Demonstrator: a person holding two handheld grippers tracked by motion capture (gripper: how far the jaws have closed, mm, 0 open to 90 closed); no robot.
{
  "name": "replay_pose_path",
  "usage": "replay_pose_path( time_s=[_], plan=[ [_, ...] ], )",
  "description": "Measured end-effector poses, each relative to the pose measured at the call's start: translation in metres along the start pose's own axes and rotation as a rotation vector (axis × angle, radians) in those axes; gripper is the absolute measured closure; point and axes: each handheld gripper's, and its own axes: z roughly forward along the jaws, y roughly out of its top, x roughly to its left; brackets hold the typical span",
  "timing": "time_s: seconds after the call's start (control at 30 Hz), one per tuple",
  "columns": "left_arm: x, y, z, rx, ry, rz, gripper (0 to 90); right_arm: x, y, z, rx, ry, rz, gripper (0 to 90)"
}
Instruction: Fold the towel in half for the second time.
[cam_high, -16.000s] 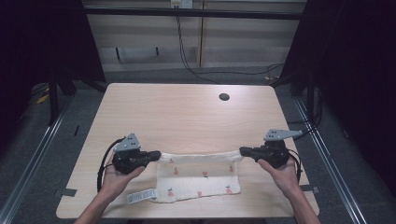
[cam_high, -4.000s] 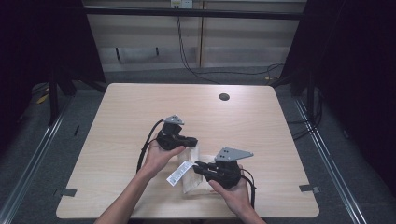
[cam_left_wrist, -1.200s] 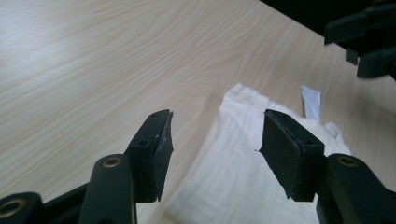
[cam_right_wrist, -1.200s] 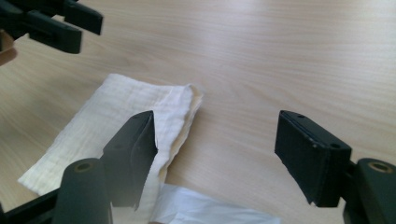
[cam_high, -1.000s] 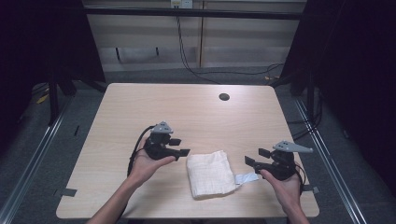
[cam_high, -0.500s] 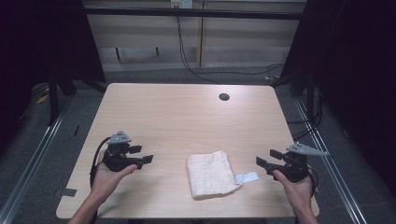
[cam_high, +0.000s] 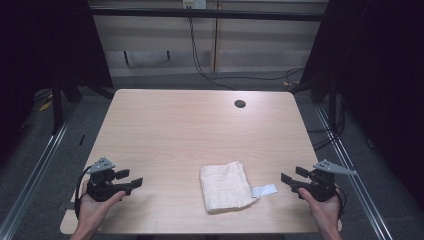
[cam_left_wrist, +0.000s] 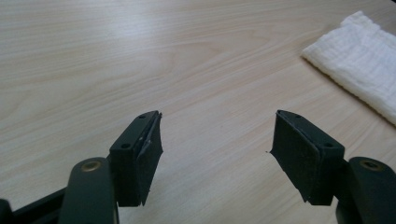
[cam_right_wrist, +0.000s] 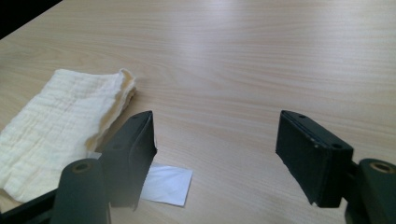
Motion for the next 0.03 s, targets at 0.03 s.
replay_pose_path(
  time_s=[0.03],
  plan=[
    [0.0, 0.0002, 0.0007, 0.001, -0.002, -0.001, 32.7, -0.0012, -0.0014, 0.0006, 0.001, -0.002, 0.003, 28.0]
  ],
)
